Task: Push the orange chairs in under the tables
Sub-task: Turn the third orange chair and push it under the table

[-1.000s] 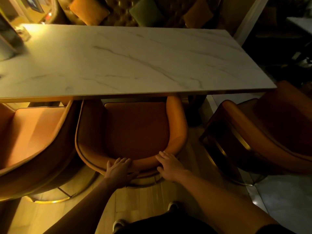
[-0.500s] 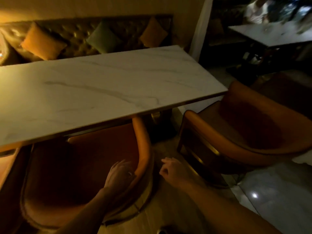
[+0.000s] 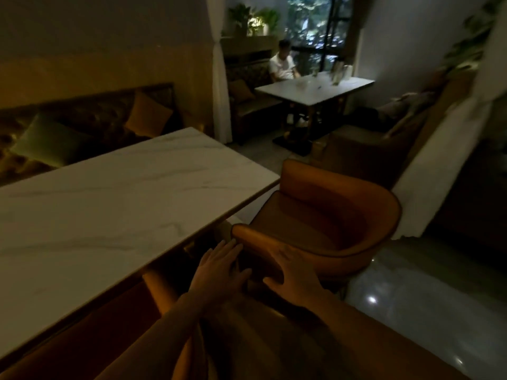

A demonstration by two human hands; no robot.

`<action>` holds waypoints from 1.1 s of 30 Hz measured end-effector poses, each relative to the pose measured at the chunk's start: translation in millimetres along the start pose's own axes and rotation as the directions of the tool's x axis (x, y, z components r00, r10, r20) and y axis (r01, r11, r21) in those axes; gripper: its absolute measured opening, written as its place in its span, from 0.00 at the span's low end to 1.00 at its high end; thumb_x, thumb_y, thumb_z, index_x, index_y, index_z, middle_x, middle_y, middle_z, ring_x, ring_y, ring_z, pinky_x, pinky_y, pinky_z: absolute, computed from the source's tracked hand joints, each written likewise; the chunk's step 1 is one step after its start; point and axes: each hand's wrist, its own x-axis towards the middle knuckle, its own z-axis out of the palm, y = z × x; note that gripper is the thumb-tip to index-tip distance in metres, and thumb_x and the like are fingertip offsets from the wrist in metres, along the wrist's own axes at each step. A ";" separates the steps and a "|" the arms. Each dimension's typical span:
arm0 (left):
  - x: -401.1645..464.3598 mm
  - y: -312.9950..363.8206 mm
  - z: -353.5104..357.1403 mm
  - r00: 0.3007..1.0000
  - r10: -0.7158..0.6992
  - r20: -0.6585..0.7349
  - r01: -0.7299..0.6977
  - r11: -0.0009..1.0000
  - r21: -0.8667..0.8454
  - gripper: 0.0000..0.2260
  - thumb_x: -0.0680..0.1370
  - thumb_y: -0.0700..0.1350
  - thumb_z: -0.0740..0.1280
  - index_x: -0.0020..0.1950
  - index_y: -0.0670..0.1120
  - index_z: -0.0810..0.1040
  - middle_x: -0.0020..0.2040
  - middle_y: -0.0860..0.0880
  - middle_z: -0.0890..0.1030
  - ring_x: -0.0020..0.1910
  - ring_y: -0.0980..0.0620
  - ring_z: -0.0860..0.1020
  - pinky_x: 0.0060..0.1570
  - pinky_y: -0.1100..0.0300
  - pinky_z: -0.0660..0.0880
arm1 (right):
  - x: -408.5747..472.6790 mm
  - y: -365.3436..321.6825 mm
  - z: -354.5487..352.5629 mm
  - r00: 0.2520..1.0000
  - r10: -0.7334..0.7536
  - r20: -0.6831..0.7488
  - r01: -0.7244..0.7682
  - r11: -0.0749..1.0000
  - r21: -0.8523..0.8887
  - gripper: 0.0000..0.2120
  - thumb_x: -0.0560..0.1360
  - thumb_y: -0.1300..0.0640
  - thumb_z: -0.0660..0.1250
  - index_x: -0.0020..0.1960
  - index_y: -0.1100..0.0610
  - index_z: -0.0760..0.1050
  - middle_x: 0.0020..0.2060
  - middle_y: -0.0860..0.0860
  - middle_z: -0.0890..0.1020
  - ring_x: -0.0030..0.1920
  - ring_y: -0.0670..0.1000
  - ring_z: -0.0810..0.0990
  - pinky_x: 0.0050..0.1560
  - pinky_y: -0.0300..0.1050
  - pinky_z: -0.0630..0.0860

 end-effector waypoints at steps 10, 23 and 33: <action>77.4 40.2 -7.7 0.934 0.358 0.021 -0.357 0.934 -0.024 0.36 0.77 0.69 0.52 0.79 0.54 0.47 0.79 0.56 0.46 0.77 0.55 0.41 0.71 0.52 0.39 | -30.3 40.6 -61.1 0.966 0.165 -0.197 -0.190 0.975 -0.115 0.43 0.70 0.29 0.49 0.79 0.49 0.45 0.78 0.52 0.50 0.77 0.53 0.47 0.75 0.53 0.44; 134.0 142.7 44.9 0.876 0.456 0.157 -0.442 0.889 -0.117 0.36 0.75 0.69 0.51 0.79 0.54 0.50 0.79 0.53 0.50 0.77 0.54 0.46 0.74 0.47 0.47 | -67.0 140.6 -83.0 0.931 0.294 -0.214 -0.303 0.953 -0.007 0.38 0.74 0.32 0.54 0.78 0.47 0.48 0.78 0.52 0.53 0.77 0.54 0.51 0.74 0.59 0.53; 193.0 251.4 104.1 0.842 0.369 0.393 -0.394 0.919 -0.018 0.47 0.63 0.74 0.42 0.79 0.53 0.48 0.79 0.52 0.47 0.77 0.50 0.45 0.74 0.43 0.48 | -66.7 281.8 -93.0 0.952 0.285 -0.112 -0.293 0.955 -0.056 0.40 0.73 0.32 0.49 0.78 0.49 0.43 0.78 0.53 0.47 0.77 0.54 0.44 0.75 0.58 0.45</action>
